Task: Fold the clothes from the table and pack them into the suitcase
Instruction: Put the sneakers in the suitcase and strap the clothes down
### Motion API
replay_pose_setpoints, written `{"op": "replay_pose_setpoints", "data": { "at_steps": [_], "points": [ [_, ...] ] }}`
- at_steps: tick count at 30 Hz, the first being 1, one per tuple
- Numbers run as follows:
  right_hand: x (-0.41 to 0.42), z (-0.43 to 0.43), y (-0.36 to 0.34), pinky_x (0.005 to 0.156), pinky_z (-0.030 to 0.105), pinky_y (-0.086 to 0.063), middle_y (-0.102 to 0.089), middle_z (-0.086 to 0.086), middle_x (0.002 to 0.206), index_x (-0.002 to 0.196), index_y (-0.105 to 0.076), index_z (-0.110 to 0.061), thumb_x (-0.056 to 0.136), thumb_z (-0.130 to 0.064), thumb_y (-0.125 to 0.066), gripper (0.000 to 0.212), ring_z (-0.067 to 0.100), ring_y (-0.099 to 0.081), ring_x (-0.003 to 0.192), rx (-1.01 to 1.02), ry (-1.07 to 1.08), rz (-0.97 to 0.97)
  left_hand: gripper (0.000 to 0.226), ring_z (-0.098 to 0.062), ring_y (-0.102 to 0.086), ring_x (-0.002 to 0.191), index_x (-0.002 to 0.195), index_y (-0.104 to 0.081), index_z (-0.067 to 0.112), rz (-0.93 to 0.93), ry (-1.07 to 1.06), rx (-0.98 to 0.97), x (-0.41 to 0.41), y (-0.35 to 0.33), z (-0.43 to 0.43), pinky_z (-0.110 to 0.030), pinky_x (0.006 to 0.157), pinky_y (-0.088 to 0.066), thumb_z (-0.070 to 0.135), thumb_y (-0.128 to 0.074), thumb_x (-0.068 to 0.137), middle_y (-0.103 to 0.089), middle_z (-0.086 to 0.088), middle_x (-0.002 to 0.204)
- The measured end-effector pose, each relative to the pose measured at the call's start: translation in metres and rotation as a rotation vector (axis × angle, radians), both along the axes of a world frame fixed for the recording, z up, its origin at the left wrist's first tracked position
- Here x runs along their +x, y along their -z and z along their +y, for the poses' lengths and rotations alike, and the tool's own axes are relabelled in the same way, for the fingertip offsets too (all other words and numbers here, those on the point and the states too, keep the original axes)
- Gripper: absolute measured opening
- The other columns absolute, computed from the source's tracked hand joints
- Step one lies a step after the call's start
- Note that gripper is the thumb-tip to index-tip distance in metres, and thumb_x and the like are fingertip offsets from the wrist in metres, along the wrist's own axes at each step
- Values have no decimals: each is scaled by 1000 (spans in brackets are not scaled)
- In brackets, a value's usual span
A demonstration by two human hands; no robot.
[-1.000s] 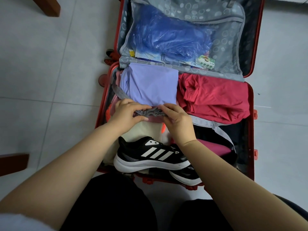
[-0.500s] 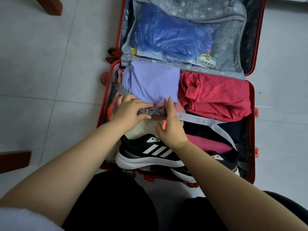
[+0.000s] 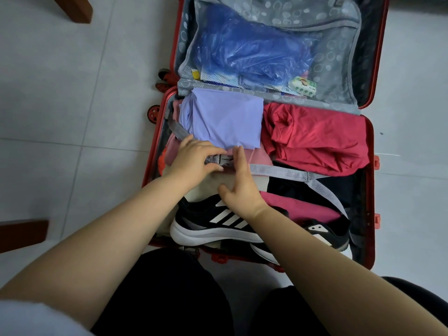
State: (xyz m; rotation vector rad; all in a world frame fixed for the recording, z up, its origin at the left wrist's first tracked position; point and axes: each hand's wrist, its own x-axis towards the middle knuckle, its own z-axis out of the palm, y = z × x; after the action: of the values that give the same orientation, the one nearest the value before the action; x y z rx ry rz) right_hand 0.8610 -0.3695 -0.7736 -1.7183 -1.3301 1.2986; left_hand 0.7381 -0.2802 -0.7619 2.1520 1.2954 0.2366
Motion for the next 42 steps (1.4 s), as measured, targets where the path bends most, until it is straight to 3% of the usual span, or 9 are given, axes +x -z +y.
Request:
{"op": "replay_pose_setpoints", "data": {
  "at_steps": [3,8,11,15,19,25,28,32,42],
  "points": [
    [7,8,-7,114,19,-16,-27,13,147,147,-10,3,76,3,-55,83,17,-25,137,90,65,-40,40,-24,-56,107,108,-69,18,40,-10,48,5,1,0,-33,106,-17,23,-79,70,-68,1,104],
    [45,17,-4,114,40,-7,-48,12,134,142,-33,-6,76,-16,-59,72,30,-38,129,136,-138,-652,39,-27,-47,111,101,-68,15,108,66,144,6,7,-7,-48,108,-22,20,-81,65,-64,-5,110],
    [60,6,-1,116,40,0,-45,9,138,142,-38,-13,79,-14,-59,67,29,-34,132,121,-243,-763,44,-32,-19,139,115,-62,16,179,124,137,6,10,-7,-52,114,-3,22,-76,74,-34,-11,147],
    [75,18,-5,111,49,-6,-43,13,143,135,-50,-15,73,-24,-57,63,30,-33,133,342,54,-851,82,-19,27,140,149,7,28,386,233,25,8,11,-5,-43,109,22,66,-30,87,25,4,154],
    [116,39,-18,113,51,9,-14,11,158,148,-28,-30,88,-47,-43,64,33,-6,145,94,187,-884,80,-18,31,137,133,34,33,483,294,74,20,18,-3,-46,106,24,77,14,69,34,7,147],
    [127,14,15,111,58,8,24,10,155,147,11,-43,84,-72,-30,80,40,19,141,-322,-244,-893,86,-19,37,130,128,41,33,519,335,56,23,38,-7,-45,101,32,75,38,53,41,6,140],
    [123,16,22,110,60,8,30,12,153,145,14,-44,83,-75,-32,84,42,22,140,-339,-251,-886,84,-22,36,134,130,39,34,563,338,26,28,41,-6,-49,107,24,77,31,58,43,5,139],
    [125,22,22,111,60,7,33,12,151,144,18,-44,80,-77,-33,88,42,23,139,-386,-303,-902,70,-26,31,139,133,32,34,618,335,-24,35,44,-5,-50,112,18,68,-11,88,39,5,143],
    [125,18,17,111,63,4,32,14,151,144,18,-43,83,-72,-40,89,45,22,139,-335,-302,-899,68,-23,39,133,130,36,36,676,359,-106,38,39,-2,-48,106,25,64,-13,92,46,7,135]
  ]
}}
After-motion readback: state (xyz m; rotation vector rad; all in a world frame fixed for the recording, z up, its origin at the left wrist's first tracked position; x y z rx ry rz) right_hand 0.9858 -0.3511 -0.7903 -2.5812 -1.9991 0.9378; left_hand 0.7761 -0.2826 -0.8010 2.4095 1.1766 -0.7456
